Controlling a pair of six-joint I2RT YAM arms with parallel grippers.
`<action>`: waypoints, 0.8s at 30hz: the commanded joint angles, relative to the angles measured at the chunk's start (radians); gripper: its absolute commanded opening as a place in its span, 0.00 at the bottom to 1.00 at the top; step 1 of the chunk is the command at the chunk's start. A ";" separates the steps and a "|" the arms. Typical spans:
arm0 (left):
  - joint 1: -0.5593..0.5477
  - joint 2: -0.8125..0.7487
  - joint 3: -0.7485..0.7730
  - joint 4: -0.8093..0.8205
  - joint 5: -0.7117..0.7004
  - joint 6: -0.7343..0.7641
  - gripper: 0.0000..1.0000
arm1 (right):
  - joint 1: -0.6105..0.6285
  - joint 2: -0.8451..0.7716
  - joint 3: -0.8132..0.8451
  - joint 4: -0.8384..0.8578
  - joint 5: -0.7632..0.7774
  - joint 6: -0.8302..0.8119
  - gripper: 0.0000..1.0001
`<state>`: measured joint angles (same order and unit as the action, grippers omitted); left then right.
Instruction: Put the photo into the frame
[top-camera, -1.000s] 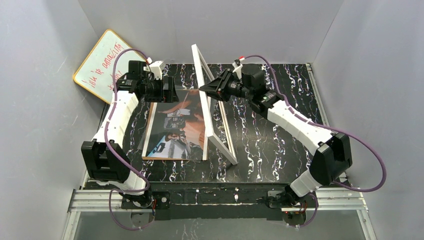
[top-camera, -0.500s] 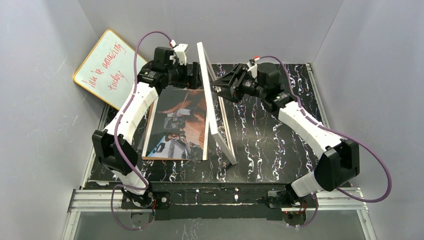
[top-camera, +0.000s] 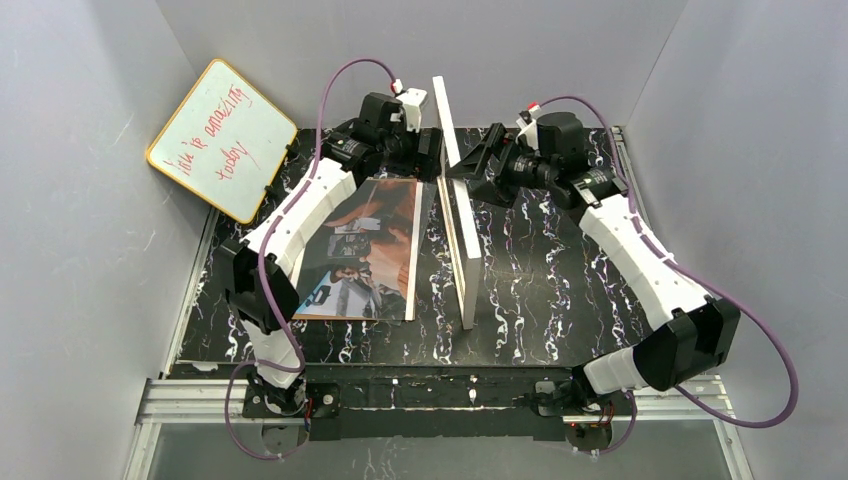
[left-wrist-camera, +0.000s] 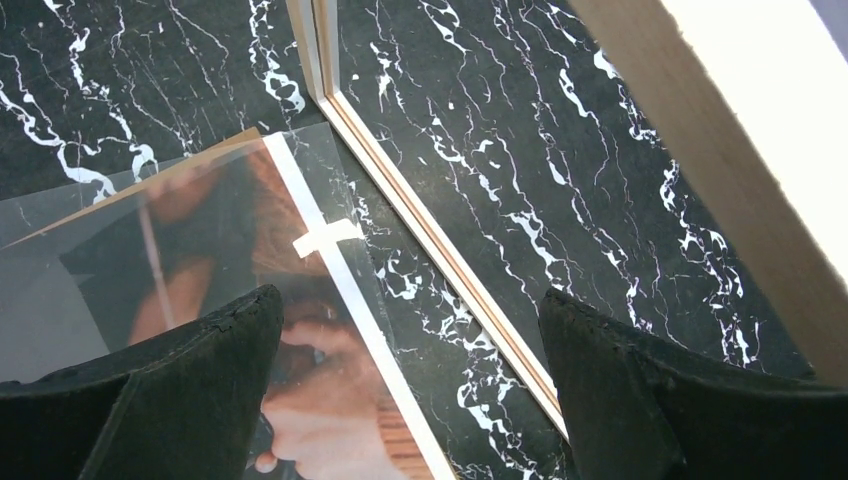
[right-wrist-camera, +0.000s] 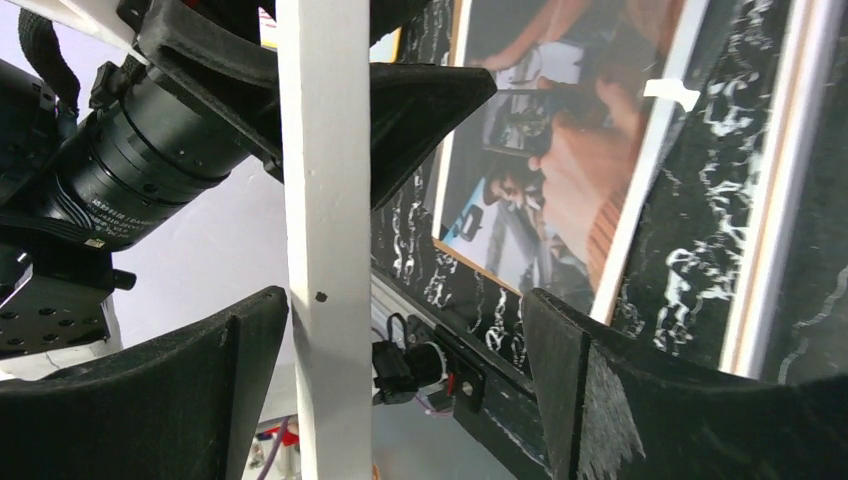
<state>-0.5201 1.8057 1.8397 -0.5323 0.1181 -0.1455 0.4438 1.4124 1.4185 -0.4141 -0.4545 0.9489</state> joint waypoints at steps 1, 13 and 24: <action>-0.021 0.009 0.065 -0.021 -0.041 0.011 0.98 | -0.025 -0.045 0.111 -0.151 0.044 -0.145 0.94; -0.044 0.041 0.022 -0.043 -0.080 0.048 0.98 | -0.025 0.022 0.330 -0.455 0.290 -0.404 0.62; -0.044 0.024 -0.340 0.032 -0.223 0.193 0.98 | -0.038 0.013 0.311 -0.537 0.430 -0.460 0.38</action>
<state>-0.5606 1.8561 1.5700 -0.5201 -0.0448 -0.0170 0.4122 1.4475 1.7069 -0.9115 -0.1200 0.5301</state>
